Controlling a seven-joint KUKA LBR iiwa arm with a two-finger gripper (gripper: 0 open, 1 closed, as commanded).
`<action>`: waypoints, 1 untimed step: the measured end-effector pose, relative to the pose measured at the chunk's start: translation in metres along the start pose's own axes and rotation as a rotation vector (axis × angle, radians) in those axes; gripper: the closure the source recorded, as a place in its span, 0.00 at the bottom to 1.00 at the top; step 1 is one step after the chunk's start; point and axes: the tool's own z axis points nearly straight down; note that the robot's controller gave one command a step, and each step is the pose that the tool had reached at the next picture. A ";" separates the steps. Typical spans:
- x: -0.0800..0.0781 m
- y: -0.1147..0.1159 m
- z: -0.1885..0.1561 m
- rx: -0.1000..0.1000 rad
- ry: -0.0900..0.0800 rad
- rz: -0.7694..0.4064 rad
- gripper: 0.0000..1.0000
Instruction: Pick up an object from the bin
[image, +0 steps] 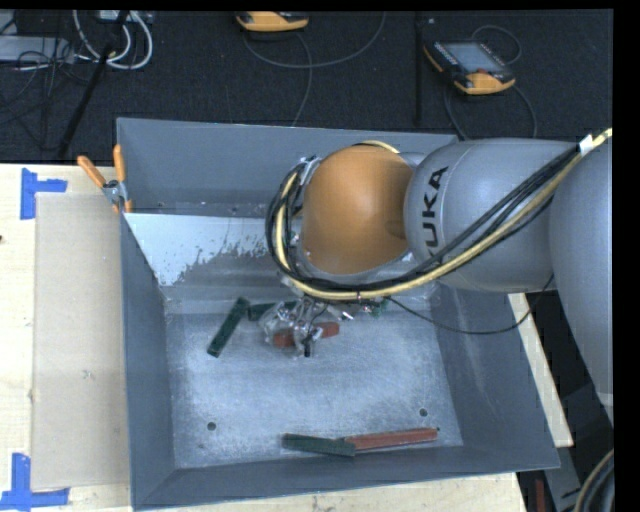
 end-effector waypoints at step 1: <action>0.001 -0.004 -0.005 0.007 -0.004 0.007 0.00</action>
Offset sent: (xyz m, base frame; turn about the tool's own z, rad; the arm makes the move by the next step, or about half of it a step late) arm 0.0000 0.0000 0.0000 0.0000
